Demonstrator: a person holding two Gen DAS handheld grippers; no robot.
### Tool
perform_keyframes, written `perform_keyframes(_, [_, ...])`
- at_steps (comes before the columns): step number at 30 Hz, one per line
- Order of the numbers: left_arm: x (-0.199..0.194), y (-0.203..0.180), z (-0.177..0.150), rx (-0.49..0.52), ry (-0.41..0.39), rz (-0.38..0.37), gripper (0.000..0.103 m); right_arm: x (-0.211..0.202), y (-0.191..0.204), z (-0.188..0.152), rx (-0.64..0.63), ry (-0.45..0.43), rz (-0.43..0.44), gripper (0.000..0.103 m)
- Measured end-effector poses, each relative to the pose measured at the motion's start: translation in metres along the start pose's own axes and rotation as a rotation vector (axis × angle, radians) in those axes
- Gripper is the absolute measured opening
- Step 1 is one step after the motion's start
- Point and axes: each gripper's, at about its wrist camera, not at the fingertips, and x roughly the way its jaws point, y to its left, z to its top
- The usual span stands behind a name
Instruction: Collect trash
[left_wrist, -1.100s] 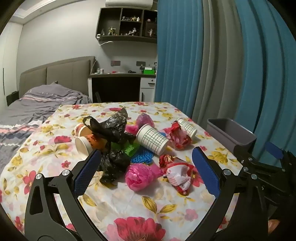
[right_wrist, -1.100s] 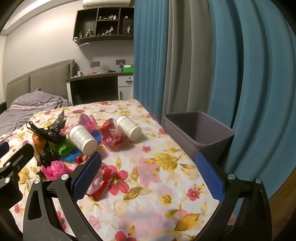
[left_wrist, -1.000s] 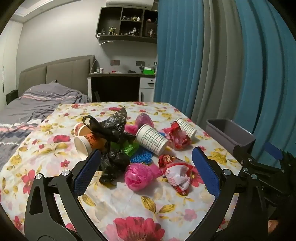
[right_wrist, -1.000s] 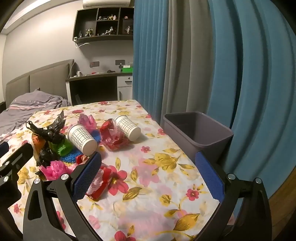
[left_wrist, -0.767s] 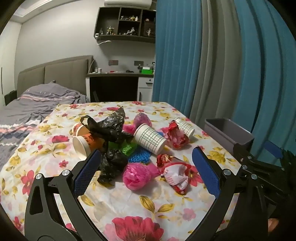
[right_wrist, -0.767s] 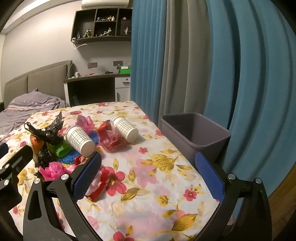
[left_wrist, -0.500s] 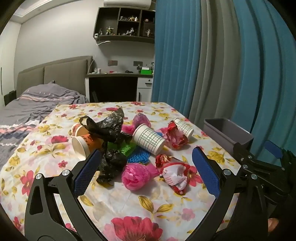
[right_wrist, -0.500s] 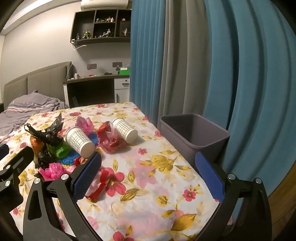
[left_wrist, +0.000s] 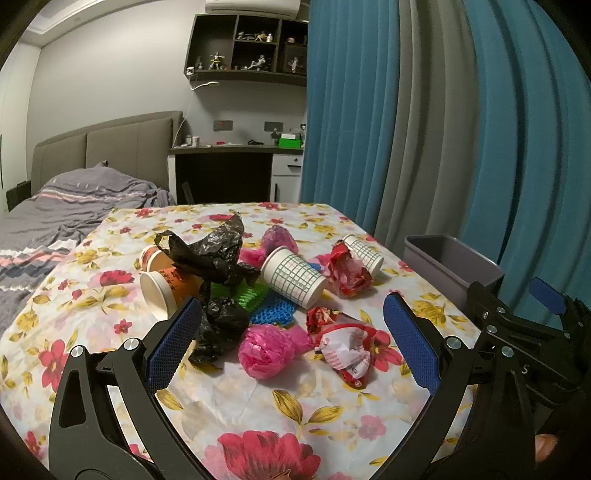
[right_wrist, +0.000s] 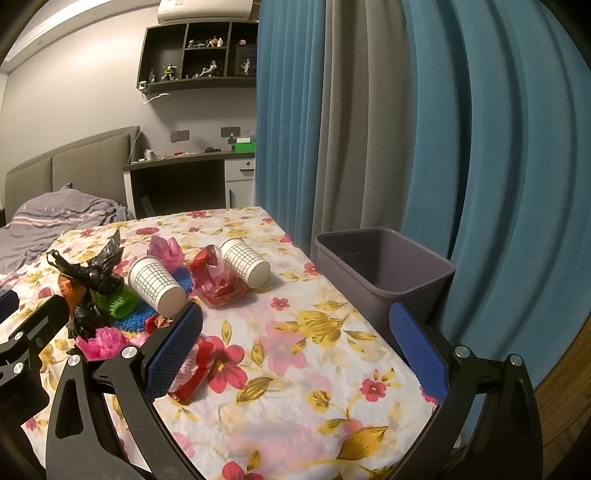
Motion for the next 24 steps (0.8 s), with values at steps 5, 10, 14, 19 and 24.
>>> perform_keyframes(5, [0.0002, -0.0007, 0.0003, -0.001, 0.001, 0.001, 0.097, -0.0004, 0.0003, -0.0001, -0.002, -0.002, 0.000, 0.098])
perform_keyframes(10, [-0.0003, 0.0004, 0.0004, 0.000, 0.001, 0.000, 0.097, -0.0016, 0.0022, -0.0013, -0.001, -0.003, -0.002, 0.098])
perform_keyframes(14, [-0.0004, 0.0006, 0.0005, -0.001, 0.001, -0.001, 0.097, -0.0011, 0.0018, -0.0013, -0.002, -0.005, -0.003, 0.098])
perform_keyframes(19, [-0.0001, 0.0001, 0.0006, -0.001, 0.000, 0.000, 0.097, -0.0028, -0.0010, 0.0013, 0.000, -0.007, -0.007, 0.098])
perform_keyframes(24, [-0.0004, -0.0008, 0.0010, -0.002, 0.000, 0.000, 0.097, -0.0034, -0.0013, 0.0013, 0.001, -0.009, -0.007, 0.098])
